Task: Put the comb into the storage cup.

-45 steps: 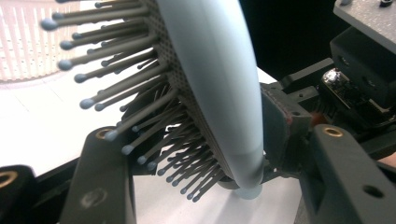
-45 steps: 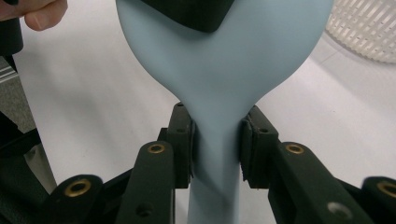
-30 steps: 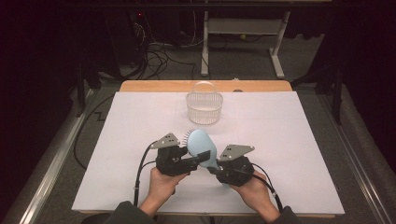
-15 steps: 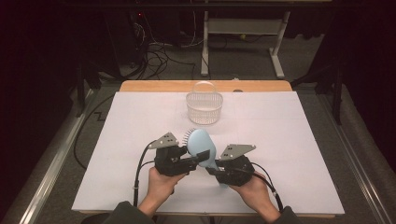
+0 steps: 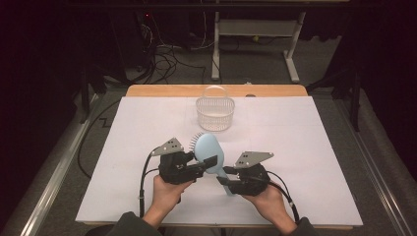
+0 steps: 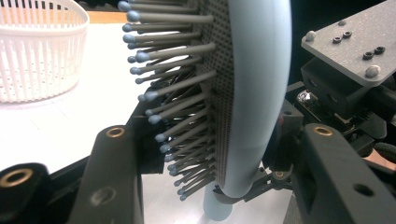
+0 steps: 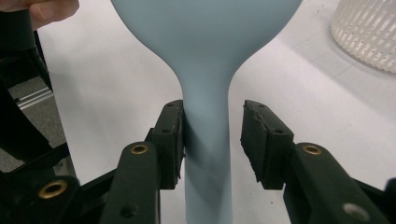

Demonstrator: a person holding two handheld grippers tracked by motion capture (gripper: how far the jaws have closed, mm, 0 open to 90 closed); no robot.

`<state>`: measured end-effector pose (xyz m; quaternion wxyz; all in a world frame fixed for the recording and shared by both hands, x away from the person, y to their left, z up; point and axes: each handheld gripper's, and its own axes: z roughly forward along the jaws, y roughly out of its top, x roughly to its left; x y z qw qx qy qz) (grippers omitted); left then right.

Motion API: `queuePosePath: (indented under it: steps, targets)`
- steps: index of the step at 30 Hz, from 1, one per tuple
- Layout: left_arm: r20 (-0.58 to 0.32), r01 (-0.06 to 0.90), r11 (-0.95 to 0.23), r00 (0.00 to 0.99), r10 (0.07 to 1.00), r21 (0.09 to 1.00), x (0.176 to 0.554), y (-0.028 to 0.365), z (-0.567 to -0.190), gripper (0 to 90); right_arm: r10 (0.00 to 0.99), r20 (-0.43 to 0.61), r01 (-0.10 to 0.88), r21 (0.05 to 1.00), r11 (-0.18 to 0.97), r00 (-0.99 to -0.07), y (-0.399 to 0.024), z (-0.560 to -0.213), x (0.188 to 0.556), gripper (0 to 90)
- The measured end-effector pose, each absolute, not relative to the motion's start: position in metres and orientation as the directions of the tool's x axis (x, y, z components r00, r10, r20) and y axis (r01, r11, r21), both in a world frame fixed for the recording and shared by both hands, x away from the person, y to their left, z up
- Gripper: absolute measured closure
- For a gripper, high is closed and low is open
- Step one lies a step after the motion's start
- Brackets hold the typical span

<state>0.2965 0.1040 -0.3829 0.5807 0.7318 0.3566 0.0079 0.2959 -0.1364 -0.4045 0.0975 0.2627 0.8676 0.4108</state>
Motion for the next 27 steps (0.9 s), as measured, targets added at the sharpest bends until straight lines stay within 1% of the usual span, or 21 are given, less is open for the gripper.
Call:
queuePosePath:
  steps: [5,14,17,27]
  targets:
    - [-0.391,0.503,-0.075,0.748,0.536,0.861,0.295,0.104,-0.381,50.2,0.534,0.044,0.366,0.775,0.514,-0.844,-0.140,-0.405,0.295,54.7]
    - [-0.383,0.496,-0.070,0.745,0.546,0.866,0.295,0.108,-0.379,50.2,0.550,0.071,0.374,0.804,0.463,-0.832,-0.154,-0.403,0.294,50.1]
    - [-0.379,0.491,-0.067,0.746,0.548,0.868,0.295,0.109,-0.378,50.2,0.548,0.097,0.384,0.814,0.437,-0.830,-0.159,-0.401,0.294,48.3]
    - [-0.368,0.479,-0.063,0.745,0.557,0.876,0.294,0.113,-0.375,50.2,0.576,0.089,0.378,0.833,0.404,-0.812,-0.175,-0.398,0.292,43.6]
